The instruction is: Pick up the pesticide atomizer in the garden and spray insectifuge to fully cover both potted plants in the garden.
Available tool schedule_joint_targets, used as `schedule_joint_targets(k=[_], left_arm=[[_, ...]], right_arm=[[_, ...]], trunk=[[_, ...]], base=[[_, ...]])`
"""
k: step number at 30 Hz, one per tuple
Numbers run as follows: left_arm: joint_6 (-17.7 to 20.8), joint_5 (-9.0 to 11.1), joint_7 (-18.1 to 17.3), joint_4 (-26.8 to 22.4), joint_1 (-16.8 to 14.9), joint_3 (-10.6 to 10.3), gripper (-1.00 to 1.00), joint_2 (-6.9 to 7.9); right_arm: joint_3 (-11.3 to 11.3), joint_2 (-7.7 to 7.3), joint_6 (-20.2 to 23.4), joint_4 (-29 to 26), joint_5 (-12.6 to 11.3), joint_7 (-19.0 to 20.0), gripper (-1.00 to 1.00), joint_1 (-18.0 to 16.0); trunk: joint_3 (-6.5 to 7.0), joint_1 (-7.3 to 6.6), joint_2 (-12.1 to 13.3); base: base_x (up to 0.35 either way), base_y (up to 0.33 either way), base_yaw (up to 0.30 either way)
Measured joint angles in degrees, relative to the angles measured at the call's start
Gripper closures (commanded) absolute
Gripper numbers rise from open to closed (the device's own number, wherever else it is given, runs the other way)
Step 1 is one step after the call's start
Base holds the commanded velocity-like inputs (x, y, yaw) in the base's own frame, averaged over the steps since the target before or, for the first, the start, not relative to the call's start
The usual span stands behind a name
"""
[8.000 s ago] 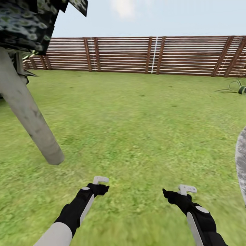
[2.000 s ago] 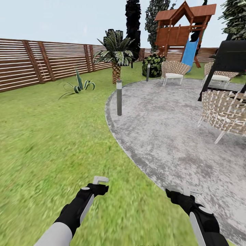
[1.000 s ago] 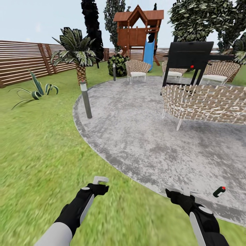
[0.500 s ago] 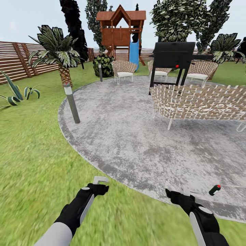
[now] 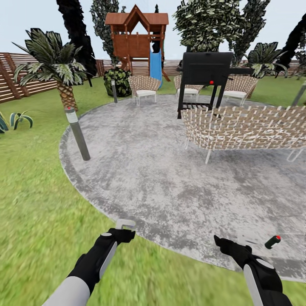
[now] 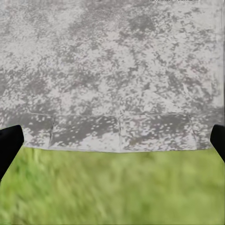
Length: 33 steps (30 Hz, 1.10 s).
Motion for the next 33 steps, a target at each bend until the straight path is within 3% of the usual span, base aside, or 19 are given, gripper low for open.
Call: schedule_joint_targets(k=[19,33], left_arm=[[0.0,0.0,0.0,0.0,0.0,0.0,-1.0,0.0],[0.0,0.0,0.0,0.0,0.0,0.0,-1.0,0.01]], right_arm=[[-0.1,0.04,0.0,0.0,0.0,0.0,-1.0,0.0],[-0.1,0.04,0.0,0.0,0.0,0.0,-1.0,0.0]], trunk=[[0.0,0.01,0.0],[0.0,0.03,0.0]], base=[[0.248,0.171,-0.272],[0.037,0.025,-0.272]])
